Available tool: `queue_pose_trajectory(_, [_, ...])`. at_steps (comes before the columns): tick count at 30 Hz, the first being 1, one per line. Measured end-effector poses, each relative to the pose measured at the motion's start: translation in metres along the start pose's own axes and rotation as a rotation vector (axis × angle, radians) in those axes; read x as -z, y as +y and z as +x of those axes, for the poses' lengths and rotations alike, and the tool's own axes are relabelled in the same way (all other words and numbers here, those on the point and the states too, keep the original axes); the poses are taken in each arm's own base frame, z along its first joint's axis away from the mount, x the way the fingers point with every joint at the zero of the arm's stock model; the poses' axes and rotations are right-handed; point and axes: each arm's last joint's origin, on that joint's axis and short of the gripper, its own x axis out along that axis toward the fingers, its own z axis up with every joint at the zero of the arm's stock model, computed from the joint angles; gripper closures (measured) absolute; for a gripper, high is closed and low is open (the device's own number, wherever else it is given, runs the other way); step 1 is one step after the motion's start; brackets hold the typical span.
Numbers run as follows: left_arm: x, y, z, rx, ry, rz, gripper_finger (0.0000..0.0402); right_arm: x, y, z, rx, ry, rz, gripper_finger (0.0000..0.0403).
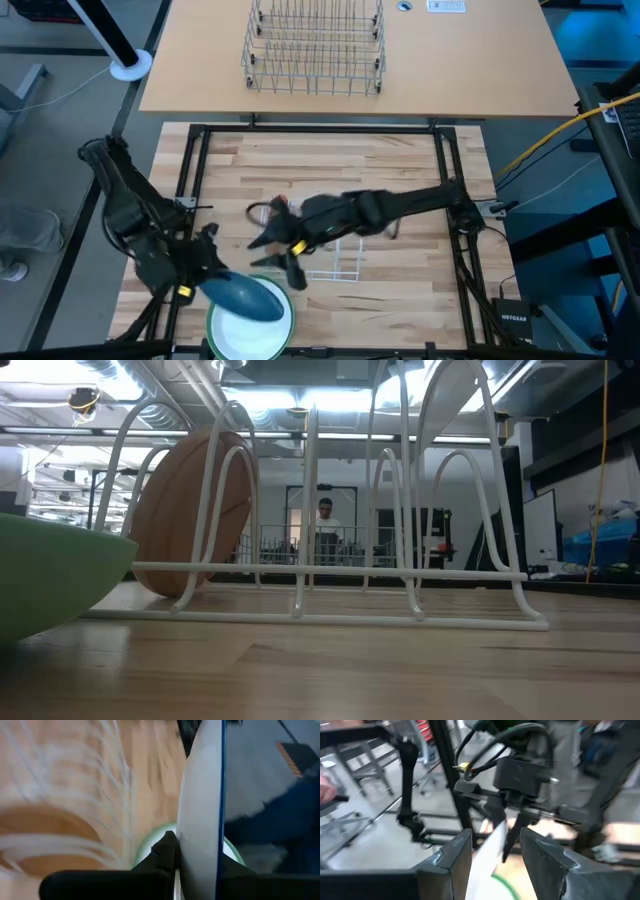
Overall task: Sort dishes
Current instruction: Put the blue plate into the dish rack
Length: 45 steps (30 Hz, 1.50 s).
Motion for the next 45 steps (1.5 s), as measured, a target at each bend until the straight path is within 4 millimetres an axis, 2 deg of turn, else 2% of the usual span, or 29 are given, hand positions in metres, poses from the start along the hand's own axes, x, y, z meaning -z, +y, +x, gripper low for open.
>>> queue_pose_trajectory(3, [-0.009, 0.006, -0.011, -0.066, -0.109, 0.114, 0.0377, -0.016, 0.003, -0.023, 0.03, -0.026, -0.025, 0.0233])
queue_pose_trajectory(8, [-0.022, 0.016, -0.018, -0.152, -0.21, 0.321, 0.0377, -0.033, 0.007, -0.055, 0.034, -0.042, -0.028, 0.0233])
queue_pose_trajectory(14, [-0.041, 0.028, -0.014, -0.26, -0.267, 0.631, 0.0379, -0.043, 0.01, -0.077, 0.033, -0.045, -0.028, 0.0233])
queue_pose_trajectory(20, [-0.055, 0.049, -0.008, -0.385, -0.224, 0.889, 0.0379, -0.053, 0.012, -0.092, 0.028, -0.08, -0.029, 0.0233])
queue_pose_trajectory(30, [-0.069, 0.087, 0.002, -0.351, -0.147, 1.109, 0.038, -0.068, 0.015, -0.121, 0.023, -0.14, -0.032, 0.0233])
queue_pose_trajectory(36, [-0.067, 0.107, 0.005, -0.275, -0.074, 1.173, 0.038, -0.075, 0.017, -0.135, 0.019, -0.172, -0.033, 0.0233])
queue_pose_trajectory(45, [-0.058, 0.125, 0.009, -0.146, 0.04, 1.226, 0.038, -0.073, 0.017, -0.136, 0.028, -0.15, -0.032, 0.0233])
